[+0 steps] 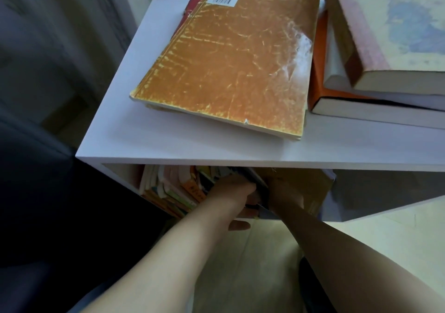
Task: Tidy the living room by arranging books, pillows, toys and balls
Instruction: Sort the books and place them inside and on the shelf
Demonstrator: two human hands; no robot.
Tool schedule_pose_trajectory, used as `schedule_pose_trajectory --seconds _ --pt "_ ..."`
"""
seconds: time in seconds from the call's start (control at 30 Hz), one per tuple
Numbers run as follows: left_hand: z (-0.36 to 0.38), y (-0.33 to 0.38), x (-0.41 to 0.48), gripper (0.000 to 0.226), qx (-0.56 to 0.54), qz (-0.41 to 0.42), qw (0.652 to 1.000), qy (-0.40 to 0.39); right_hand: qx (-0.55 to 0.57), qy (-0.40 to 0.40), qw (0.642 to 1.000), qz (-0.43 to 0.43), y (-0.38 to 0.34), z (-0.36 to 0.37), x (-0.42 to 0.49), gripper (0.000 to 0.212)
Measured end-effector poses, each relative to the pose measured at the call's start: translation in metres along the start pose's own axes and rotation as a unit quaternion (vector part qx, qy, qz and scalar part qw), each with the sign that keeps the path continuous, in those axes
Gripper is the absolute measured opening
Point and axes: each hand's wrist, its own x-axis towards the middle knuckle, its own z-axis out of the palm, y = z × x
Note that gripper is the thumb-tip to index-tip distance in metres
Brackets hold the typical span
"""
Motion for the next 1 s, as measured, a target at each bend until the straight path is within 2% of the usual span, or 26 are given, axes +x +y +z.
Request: schedule_pose_trajectory --seconds 0.13,0.37,0.53,0.57,0.67,0.73,0.8,1.0 --pt "-0.002 0.0 0.0 0.009 0.007 0.009 1.0 0.002 -0.029 0.009 0.998 -0.056 0.022 -0.007 -0.014 0.027" --pt "0.009 0.001 -0.004 0.006 0.017 0.016 1.0 -0.007 0.005 0.067 0.986 -0.155 0.058 0.007 -0.05 0.032" --pt "0.018 -0.006 -0.004 0.005 0.058 0.036 0.997 -0.023 -0.132 0.16 0.962 -0.176 0.061 -0.015 -0.044 0.038" --pt "0.018 -0.007 -0.002 0.007 0.072 0.04 0.996 -0.027 -0.151 0.148 0.964 -0.161 0.057 -0.019 -0.04 0.041" --pt "0.016 -0.011 0.007 0.008 0.096 0.044 0.994 -0.031 -0.134 0.042 0.985 -0.103 0.046 -0.018 -0.025 0.039" --pt "0.012 -0.013 0.011 0.009 0.107 0.037 0.993 -0.024 -0.132 0.009 0.988 -0.078 0.042 -0.014 -0.026 0.044" --pt "0.007 -0.013 0.015 0.011 0.113 0.031 0.993 -0.015 -0.134 0.025 0.988 -0.074 0.043 -0.014 -0.034 0.05" --pt "0.004 -0.014 0.016 0.013 0.114 0.038 0.993 -0.006 -0.103 0.035 0.99 -0.085 0.047 -0.016 -0.064 0.04"
